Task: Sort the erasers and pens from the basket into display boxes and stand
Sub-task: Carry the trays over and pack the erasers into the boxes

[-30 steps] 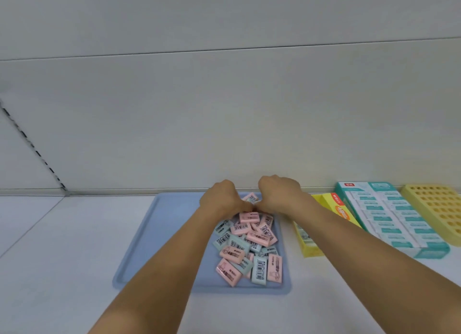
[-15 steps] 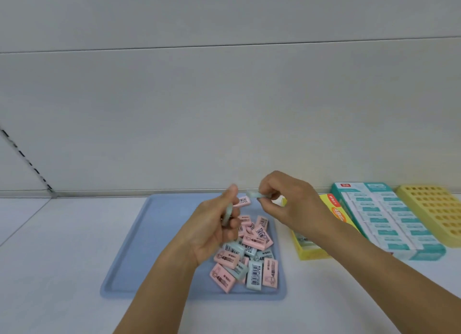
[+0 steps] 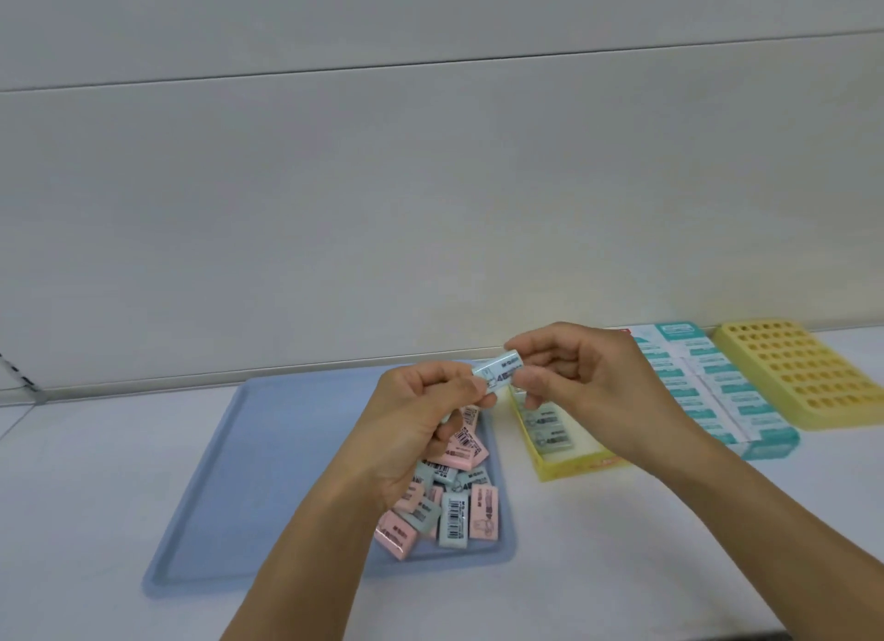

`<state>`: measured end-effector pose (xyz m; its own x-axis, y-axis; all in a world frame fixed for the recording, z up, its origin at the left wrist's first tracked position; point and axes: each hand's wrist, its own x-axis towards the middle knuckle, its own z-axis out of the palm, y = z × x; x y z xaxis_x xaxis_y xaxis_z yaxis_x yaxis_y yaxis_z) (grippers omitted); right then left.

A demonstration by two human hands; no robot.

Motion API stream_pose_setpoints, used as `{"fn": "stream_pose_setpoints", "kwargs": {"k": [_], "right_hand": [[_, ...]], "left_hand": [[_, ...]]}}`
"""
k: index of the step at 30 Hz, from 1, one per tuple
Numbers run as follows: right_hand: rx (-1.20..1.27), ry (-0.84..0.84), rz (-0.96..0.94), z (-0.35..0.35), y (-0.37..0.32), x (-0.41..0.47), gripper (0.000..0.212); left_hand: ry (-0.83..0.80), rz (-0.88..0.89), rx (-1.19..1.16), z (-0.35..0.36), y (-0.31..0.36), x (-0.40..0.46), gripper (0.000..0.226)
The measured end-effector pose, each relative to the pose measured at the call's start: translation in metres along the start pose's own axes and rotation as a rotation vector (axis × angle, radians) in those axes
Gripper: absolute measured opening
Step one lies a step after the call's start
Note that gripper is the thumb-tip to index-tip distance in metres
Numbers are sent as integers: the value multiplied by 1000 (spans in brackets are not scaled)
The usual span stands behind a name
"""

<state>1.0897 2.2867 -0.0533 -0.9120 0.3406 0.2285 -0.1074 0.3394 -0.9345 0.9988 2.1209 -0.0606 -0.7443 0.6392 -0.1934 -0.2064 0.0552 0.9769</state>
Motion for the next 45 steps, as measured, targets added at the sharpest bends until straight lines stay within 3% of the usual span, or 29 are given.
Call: {"fn": "stream_pose_setpoints", "kwargs": {"k": [4,8,12,16,20,30,33,35,38,40,41,45], "right_hand": [[-116,-47,72,-14,-1,0,9],[-509,-67,183,-36,11,-1,12],[-607,-249,326,-36,20,-4,10],[-697,-293,359,-27,22,-5,5],[-838,-301,312,-22,20,-4,7],[-975,-398,253,-17,15,8,3],[-934,-355,199,-18,17,4,8],[-906,-323,95,-19,22,-1,7],[-970,-358,-14,-21,31,-7,23],[-884,-247,-102,-21,35,-9,21],[-780,-157,-148,-21,35,-11,17],[-417,-48,-257,-11,21,-19,20]], "left_hand": [[36,33,135,9,-2,2,5],[51,127,605,19,-22,-4,18],[-67,212,1200,35,-28,-9,40],[-48,311,1342,40,-27,-7,41],[-17,333,1319,42,-29,-7,37],[34,290,1316,45,-31,-8,37],[17,242,1301,45,-32,-9,36],[31,223,1127,43,-32,-9,32],[113,58,449,39,-26,-9,22],[83,-120,55,35,-18,-9,26],[50,-127,-51,33,-17,-8,27],[-90,35,114,35,-11,-14,43]]}}
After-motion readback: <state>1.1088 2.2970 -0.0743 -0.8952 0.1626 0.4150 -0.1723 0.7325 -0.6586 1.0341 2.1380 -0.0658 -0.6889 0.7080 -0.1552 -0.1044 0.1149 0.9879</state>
